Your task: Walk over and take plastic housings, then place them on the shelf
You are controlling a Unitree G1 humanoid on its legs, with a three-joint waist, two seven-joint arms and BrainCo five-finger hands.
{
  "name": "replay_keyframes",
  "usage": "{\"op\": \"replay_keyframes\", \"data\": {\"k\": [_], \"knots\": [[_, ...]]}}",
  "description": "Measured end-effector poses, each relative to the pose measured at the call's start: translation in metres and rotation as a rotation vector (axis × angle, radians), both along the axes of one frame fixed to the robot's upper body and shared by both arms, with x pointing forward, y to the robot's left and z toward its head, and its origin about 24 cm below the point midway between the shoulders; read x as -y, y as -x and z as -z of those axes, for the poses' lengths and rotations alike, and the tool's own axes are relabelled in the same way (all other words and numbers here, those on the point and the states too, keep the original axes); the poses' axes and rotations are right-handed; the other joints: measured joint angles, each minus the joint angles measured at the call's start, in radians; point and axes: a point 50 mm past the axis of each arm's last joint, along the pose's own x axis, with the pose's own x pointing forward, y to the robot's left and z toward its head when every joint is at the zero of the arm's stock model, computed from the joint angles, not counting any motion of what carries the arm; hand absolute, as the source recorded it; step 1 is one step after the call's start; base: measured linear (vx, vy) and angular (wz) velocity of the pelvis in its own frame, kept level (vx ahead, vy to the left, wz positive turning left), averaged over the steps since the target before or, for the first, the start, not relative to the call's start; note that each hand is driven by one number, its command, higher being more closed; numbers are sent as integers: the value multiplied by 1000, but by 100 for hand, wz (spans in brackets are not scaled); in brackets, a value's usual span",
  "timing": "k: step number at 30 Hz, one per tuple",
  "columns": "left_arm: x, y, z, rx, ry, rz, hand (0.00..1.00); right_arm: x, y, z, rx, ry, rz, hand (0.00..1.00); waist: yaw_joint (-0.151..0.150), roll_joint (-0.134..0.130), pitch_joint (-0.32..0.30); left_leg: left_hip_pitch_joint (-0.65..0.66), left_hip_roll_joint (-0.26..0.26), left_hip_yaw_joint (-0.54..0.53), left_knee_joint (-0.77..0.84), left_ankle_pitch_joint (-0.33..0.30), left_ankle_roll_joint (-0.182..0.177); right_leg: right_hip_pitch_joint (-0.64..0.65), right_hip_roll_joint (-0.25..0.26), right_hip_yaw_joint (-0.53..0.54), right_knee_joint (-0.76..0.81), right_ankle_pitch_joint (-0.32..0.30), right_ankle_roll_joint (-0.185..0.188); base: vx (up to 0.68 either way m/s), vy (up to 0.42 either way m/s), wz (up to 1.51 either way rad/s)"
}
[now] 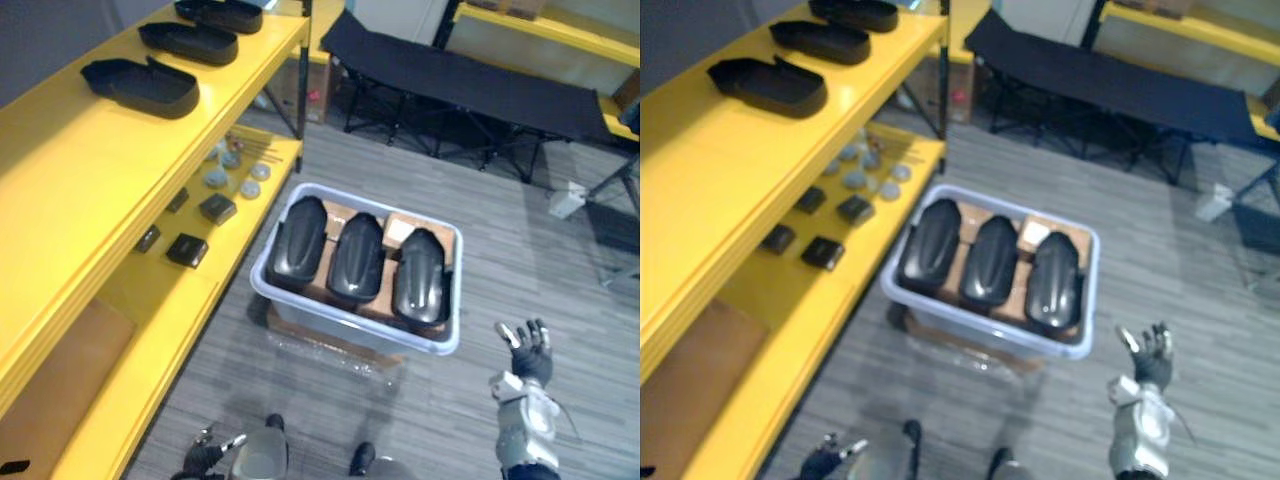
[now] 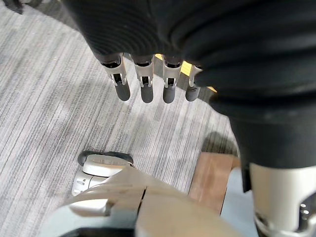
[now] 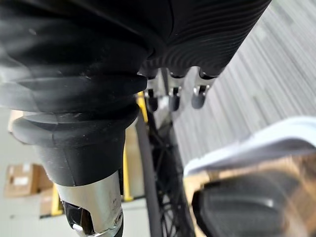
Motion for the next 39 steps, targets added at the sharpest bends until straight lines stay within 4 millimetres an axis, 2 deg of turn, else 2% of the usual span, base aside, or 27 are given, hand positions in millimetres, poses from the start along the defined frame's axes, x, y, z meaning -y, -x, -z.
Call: {"op": "replay_keyframes", "data": {"k": [3,4,5,7,10,12,15,17,22,25,27,29,32,39], "knots": [[-3,-4,-5,60,17,-87,0,-14,-10,-13,65,18,-44,0,4,3,6,-37,-8,-12,-1,4,6,-34,-1,14,8,1,0,2,26,14],[-5,-5,-7,82,20,-143,0,-19,-15,-20,85,40,-65,0,7,10,18,-37,-12,-19,-1,4,6,-35,2,48,12,-2,-4,12,45,27],[-7,-8,-9,114,32,-187,0,-20,-19,-28,104,70,-72,0,5,20,27,-48,-20,-36,0,6,8,-43,4,93,17,-15,-22,7,57,36],[-9,-13,-14,168,55,-262,0,-18,-28,-40,117,107,-66,0,5,31,50,-64,-25,-48,5,12,12,-54,5,104,25,-22,-22,-6,36,31],[-5,-14,-15,191,88,-314,0,0,-54,-77,195,165,24,0,6,67,109,-89,-29,-63,16,22,12,-71,6,100,37,-22,-22,-45,13,17],[1,-10,-11,161,109,-320,0,29,-73,-113,227,199,165,0,7,94,139,-107,-34,-67,10,32,14,-89,2,99,44,-22,-22,-47,14,11],[4,-5,-7,126,124,-320,0,56,-87,-154,232,238,296,0,7,125,178,-109,-43,-76,-9,55,15,-97,-4,99,49,-20,-18,-26,3,16],[5,-3,-5,110,127,-317,0,67,-91,-168,210,257,336,0,5,137,187,-117,-49,-92,-28,70,14,-111,-7,99,55,-24,-14,-10,-12,22],[17,-2,0,81,167,-260,0,81,-97,-187,162,252,383,0,14,165,207,-124,-55,-97,-55,90,7,-155,-25,98,133,-67,-4,-8,-35,14],[24,-4,1,77,189,-230,0,83,-99,-195,151,251,390,0,12,170,207,-159,-57,-93,-48,91,5,-213,-39,99,200,-100,1,-23,-39,8],[26,-9,1,87,201,-225,0,86,-99,-196,136,256,388,0,11,175,209,-187,-53,-79,-25,91,5,-239,-43,95,232,-112,-1,-15,-22,15],[35,-24,-1,117,237,-215,0,89,-99,-200,104,268,393,0,7,183,215,-231,-44,-50,18,88,5,-274,-47,92,276,-127,-7,-35,-1,17],[36,-34,-4,144,247,-201,0,88,-101,-203,89,267,388,0,13,188,221,-269,-22,-10,63,69,6,-312,-44,100,319,-139,-13,-57,3,-2],[37,-39,-6,159,253,-229,0,87,-103,-198,12,274,367,0,5,195,224,-318,-10,27,102,47,11,-392,-55,132,401,-176,-5,-64,-5,-11]]}}
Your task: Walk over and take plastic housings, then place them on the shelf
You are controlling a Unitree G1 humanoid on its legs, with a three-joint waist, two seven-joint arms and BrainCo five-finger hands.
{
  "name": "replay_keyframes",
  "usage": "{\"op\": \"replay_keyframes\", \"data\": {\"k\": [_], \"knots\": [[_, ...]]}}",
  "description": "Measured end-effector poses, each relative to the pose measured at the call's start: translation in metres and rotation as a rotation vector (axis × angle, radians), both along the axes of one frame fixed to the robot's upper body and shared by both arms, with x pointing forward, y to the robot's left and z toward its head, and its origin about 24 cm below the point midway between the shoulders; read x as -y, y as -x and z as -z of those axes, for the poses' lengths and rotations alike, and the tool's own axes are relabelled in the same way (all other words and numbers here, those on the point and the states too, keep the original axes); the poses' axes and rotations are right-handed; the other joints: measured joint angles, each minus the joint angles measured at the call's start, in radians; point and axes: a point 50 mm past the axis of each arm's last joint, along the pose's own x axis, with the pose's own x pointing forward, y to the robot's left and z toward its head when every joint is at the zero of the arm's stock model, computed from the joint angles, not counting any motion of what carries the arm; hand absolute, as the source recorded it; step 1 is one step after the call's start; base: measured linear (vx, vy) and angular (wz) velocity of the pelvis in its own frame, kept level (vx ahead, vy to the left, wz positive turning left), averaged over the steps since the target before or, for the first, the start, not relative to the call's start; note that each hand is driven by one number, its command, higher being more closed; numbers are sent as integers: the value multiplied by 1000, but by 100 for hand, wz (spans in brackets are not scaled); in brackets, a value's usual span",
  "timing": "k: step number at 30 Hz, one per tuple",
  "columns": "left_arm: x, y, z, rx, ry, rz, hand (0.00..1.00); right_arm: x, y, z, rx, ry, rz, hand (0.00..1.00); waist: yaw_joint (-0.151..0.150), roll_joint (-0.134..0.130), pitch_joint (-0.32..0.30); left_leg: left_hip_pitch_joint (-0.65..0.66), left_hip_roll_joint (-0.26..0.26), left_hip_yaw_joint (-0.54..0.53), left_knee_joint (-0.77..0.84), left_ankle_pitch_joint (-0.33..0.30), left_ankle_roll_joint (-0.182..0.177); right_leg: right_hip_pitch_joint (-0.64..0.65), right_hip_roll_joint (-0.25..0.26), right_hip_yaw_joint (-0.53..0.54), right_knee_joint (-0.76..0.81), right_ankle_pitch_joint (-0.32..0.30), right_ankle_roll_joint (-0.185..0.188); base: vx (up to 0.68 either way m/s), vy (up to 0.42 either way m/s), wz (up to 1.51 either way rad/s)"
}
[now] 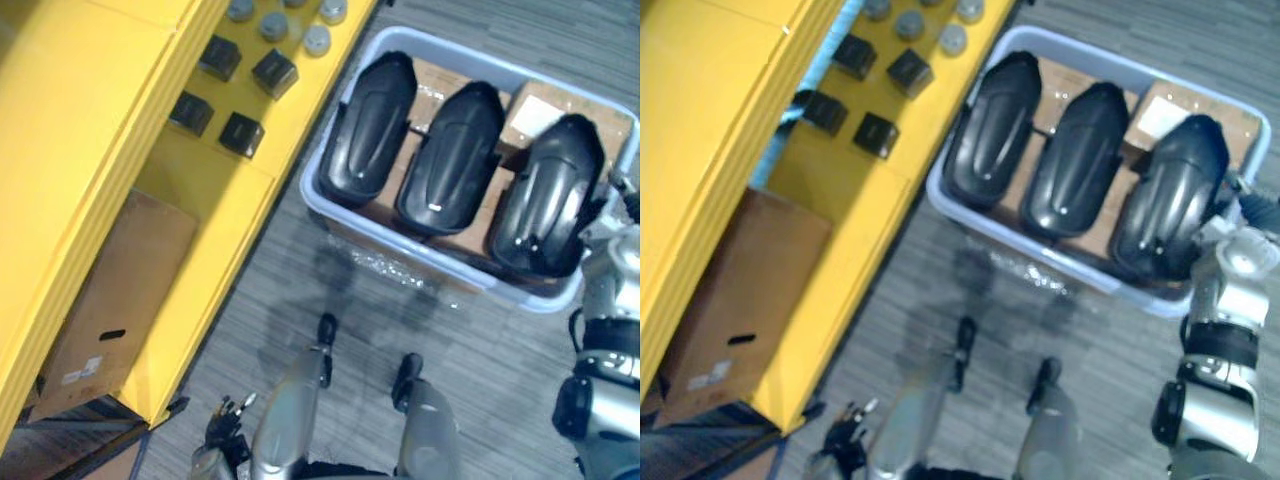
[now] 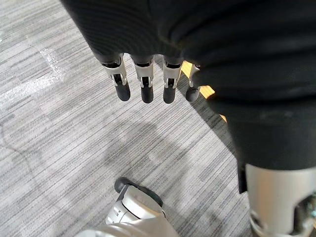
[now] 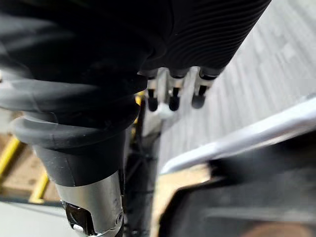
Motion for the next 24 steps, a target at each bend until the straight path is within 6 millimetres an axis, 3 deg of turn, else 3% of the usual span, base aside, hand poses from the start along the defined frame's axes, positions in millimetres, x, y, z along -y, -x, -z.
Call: {"op": "replay_keyframes", "data": {"k": [13,20,24], "knots": [[2,-7,-2,24,23,-26,0,0,-3,21,-130,-43,-15,0,-2,2,0,-53,13,17,36,0,1,-66,-5,6,59,-7,-10,-18,-4,-2],[3,-6,-1,21,52,-62,0,-4,-10,18,-162,-47,-44,0,-2,6,-2,-131,-3,15,76,1,1,-163,-37,7,158,-44,-11,-26,-10,7],[3,-6,-1,24,54,-65,0,1,-10,5,-153,-2,-36,0,-2,8,-3,-177,-8,15,107,1,1,-212,-49,8,201,-58,-13,-48,-8,7]]}}
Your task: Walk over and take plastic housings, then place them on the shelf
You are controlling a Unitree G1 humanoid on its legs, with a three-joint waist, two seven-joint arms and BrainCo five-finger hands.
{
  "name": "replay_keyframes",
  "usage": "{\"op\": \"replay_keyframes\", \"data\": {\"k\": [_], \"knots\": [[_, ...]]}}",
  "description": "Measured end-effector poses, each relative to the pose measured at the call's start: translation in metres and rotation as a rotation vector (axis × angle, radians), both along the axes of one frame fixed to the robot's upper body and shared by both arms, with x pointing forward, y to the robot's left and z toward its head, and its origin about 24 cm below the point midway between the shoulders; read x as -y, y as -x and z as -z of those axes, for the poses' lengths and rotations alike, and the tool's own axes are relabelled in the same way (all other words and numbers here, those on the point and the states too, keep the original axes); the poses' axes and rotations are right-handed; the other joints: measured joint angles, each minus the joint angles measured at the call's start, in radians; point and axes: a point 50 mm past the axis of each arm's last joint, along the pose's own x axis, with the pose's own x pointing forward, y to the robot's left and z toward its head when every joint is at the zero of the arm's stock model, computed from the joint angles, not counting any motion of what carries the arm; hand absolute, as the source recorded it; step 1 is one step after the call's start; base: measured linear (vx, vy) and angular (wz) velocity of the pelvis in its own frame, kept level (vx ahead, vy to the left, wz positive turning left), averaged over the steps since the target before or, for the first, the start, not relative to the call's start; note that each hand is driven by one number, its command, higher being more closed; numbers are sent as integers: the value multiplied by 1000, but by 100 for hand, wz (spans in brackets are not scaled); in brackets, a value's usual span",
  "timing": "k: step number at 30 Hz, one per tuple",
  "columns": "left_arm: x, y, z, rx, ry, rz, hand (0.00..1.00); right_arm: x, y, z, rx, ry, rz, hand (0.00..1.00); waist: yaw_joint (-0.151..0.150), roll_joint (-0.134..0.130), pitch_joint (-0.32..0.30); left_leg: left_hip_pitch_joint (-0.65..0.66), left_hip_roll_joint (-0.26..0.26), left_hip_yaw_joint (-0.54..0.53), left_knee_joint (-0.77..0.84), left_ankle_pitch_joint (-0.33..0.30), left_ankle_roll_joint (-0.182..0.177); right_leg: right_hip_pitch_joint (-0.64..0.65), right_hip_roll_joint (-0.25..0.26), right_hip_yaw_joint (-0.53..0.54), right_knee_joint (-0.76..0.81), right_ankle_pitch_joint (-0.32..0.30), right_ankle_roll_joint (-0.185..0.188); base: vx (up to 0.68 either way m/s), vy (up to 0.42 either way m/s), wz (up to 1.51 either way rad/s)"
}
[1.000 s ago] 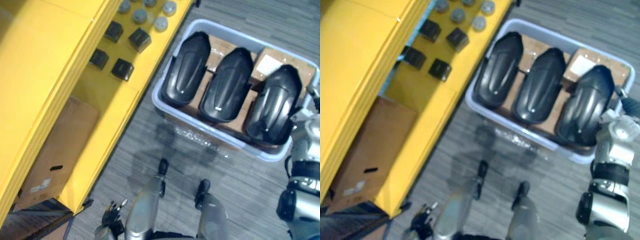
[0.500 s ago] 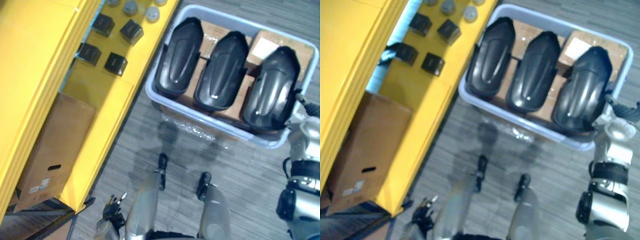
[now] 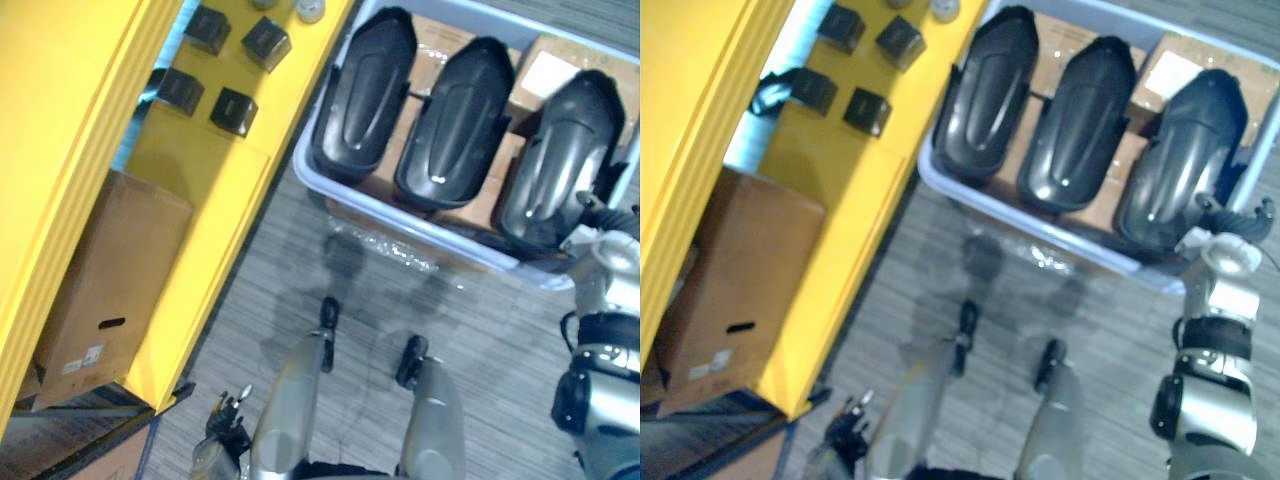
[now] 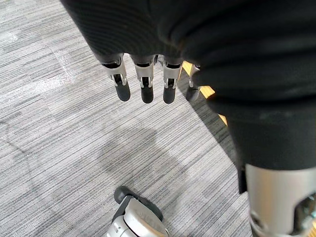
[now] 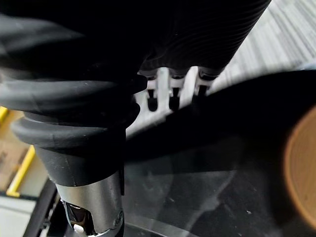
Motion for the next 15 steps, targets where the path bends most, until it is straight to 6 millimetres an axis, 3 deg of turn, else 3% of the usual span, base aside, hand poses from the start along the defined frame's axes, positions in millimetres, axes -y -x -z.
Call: {"op": "replay_keyframes", "data": {"k": [2,3,9,15], "knots": [[0,0,0,1,2,-1,0,1,-1,-7,6,20,-1,0,0,3,1,-23,-2,0,18,-2,2,-24,-5,2,17,-6,-1,-55,-1,4],[1,0,0,2,2,-2,0,1,-2,-12,10,31,-1,100,1,4,0,-40,-2,0,26,-2,3,-43,-7,5,33,-7,-3,-57,-8,2],[3,0,0,6,21,-13,0,13,3,-27,-28,114,41,100,3,20,2,-107,-2,0,81,-11,15,-110,-14,14,90,-19,-5,-68,-13,2],[3,-1,0,13,30,-21,0,21,8,-25,-136,186,86,100,2,20,2,-114,-1,3,86,-10,14,-119,-19,14,107,-25,-4,-30,-18,2]]}}
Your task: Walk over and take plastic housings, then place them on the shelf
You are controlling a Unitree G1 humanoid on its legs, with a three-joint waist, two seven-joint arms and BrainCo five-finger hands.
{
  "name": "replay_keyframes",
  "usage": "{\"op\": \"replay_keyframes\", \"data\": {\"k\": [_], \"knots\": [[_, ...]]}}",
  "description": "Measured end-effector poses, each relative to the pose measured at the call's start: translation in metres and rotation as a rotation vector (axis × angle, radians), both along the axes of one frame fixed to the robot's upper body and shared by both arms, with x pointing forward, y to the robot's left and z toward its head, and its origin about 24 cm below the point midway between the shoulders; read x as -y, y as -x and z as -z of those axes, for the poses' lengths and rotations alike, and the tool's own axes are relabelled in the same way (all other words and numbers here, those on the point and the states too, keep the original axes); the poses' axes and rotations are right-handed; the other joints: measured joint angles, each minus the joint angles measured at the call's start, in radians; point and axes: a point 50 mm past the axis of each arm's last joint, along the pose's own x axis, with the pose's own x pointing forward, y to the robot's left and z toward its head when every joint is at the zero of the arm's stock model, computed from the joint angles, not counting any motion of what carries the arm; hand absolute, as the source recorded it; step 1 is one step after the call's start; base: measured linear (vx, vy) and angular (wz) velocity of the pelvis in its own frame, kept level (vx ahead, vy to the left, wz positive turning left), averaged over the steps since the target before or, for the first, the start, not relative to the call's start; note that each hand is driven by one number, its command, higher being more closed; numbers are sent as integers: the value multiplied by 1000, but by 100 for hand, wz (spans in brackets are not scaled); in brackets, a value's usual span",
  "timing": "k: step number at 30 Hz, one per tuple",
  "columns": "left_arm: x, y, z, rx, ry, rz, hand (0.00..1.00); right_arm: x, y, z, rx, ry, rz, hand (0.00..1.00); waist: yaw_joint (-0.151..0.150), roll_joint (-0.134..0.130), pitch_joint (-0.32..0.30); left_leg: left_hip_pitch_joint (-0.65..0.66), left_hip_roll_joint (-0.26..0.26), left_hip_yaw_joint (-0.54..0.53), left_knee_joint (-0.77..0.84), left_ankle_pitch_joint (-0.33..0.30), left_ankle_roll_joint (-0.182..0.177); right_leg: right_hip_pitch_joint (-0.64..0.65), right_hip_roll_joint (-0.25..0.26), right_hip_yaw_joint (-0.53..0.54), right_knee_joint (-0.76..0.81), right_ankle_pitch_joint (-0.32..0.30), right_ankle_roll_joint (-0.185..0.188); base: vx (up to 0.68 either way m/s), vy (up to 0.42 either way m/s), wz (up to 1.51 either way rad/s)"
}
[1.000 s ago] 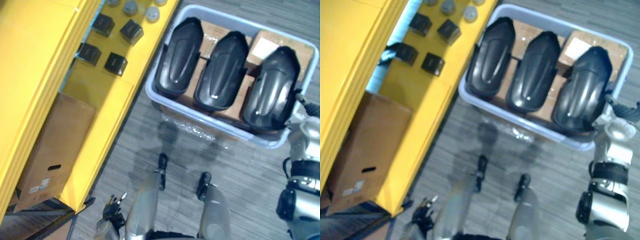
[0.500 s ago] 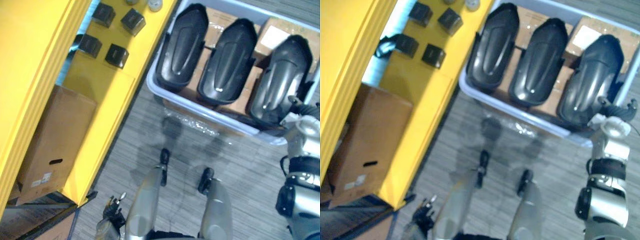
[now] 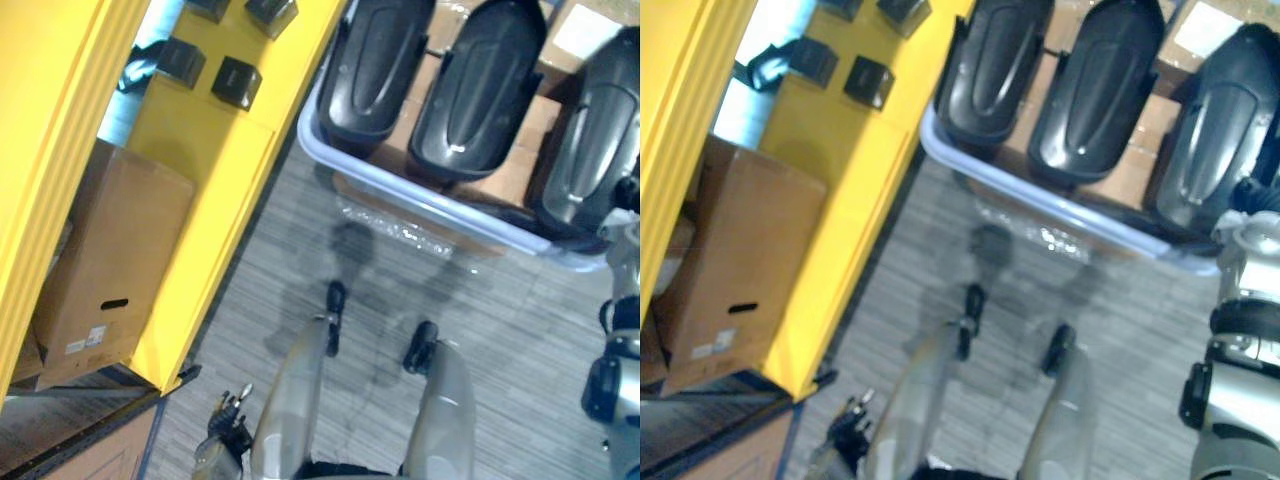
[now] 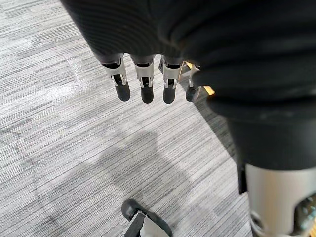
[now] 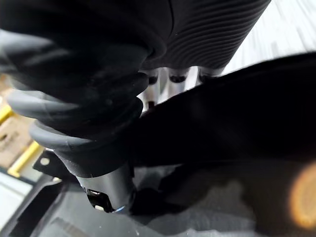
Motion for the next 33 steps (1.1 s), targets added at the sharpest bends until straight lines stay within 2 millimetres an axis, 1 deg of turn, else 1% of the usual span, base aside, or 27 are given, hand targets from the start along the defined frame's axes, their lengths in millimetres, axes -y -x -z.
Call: {"op": "replay_keyframes", "data": {"k": [4,6,9,13,16,18,21,24,27,29,31,33], "knots": [[0,-1,-1,15,-8,1,0,-2,-2,0,-62,73,-9,100,-1,0,0,1,0,0,0,5,-6,1,0,0,-1,0,0,0,0,0],[0,-3,-3,30,-22,21,0,-4,-4,4,-124,105,-33,100,2,0,0,1,0,0,0,5,-6,2,0,0,-1,0,0,0,0,0],[1,-6,-5,46,-27,26,0,-4,-5,8,-161,113,-42,100,9,0,0,3,0,0,1,5,-6,5,0,-1,-2,0,0,0,0,0],[0,-10,-9,78,-40,18,0,-4,-5,9,-177,158,-37,100,19,0,0,14,0,0,2,5,-6,17,0,-1,-2,1,1,0,0,0],[1,-16,-15,129,-56,25,0,-9,-8,7,-172,229,-41,100,21,0,-1,24,0,-1,3,5,-6,29,0,-3,-2,1,1,0,0,0],[4,-24,-23,184,-61,21,0,-11,-7,4,-146,280,-33,100,21,0,-1,26,0,-1,3,5,-6,33,0,-4,-2,1,1,-12,-7,2],[6,-35,-35,260,-16,-41,0,-13,-3,-1,-91,339,-11,100,18,0,-1,46,0,-2,3,5,-6,60,0,-11,-7,0,1,-7,-9,4],[4,-44,-47,332,11,-100,0,-16,1,-8,-25,414,18,100,17,0,-1,81,1,-4,-3,4,-5,104,1,-24,-19,0,1,-3,-9,6],[2,-51,-58,392,28,-142,0,-21,2,-18,42,454,18,100,18,-1,-1,113,7,-4,-8,-3,3,147,6,-36,-38,0,2,-9,-6,4],[0,-55,-65,430,33,-167,0,-22,6,-18,57,477,34,100,16,-2,-1,129,19,-1,-12,-6,1,179,9,-55,-52,1,3,-10,-21,15],[-3,-58,-71,464,20,-191,0,-22,7,-15,57,478,44,100,18,-14,-3,148,44,27,-24,-3,2,207,13,-68,-71,2,4,10,-38,14],[-7,-58,-79,493,-9,-238,0,-27,6,-7,48,476,46,100,21,-34,-5,187,57,45,-47,7,-3,252,18,-80,-101,6,8,33,-26,7]]}}
